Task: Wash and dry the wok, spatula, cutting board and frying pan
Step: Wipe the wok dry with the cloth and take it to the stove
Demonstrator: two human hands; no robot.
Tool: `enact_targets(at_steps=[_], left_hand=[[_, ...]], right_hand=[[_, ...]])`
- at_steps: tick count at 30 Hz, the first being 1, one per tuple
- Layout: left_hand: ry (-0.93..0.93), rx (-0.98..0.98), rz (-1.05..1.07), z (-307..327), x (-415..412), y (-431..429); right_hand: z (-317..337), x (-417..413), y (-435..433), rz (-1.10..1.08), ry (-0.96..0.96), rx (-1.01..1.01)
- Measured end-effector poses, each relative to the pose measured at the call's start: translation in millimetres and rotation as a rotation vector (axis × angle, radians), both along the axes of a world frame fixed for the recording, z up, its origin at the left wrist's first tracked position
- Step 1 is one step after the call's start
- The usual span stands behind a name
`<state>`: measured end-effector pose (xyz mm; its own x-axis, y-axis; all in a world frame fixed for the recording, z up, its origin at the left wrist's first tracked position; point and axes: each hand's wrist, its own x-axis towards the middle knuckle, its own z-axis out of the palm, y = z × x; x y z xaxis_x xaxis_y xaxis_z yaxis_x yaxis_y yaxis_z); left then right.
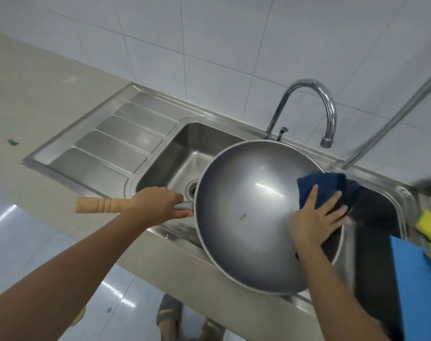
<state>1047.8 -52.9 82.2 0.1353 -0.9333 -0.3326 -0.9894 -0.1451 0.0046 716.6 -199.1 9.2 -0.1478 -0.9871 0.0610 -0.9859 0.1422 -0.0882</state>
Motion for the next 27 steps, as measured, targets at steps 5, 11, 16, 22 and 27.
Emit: enact_targets(at_steps=[5, 11, 16, 22, 27], left_hand=[[0.003, 0.019, -0.025, 6.7, -0.6, -6.1], [-0.055, 0.026, -0.103, 18.1, -4.2, -20.8], [-0.065, 0.018, -0.151, 18.9, -4.1, -23.1], [-0.085, -0.007, -0.205, 16.8, -8.4, -32.7], [-0.085, 0.006, -0.242, 15.7, -3.5, -42.2]], right_hand=[[-8.6, 61.4, 92.9, 0.139, -0.212, 0.488], [14.1, 117.1, 96.6, 0.519, -0.762, 0.623], [-27.6, 25.7, 24.7, 0.539, -0.148, 0.251], [-6.0, -33.5, -10.1, 0.072, 0.334, 0.125], [-22.9, 55.4, 37.6, 0.175, -0.235, 0.306]])
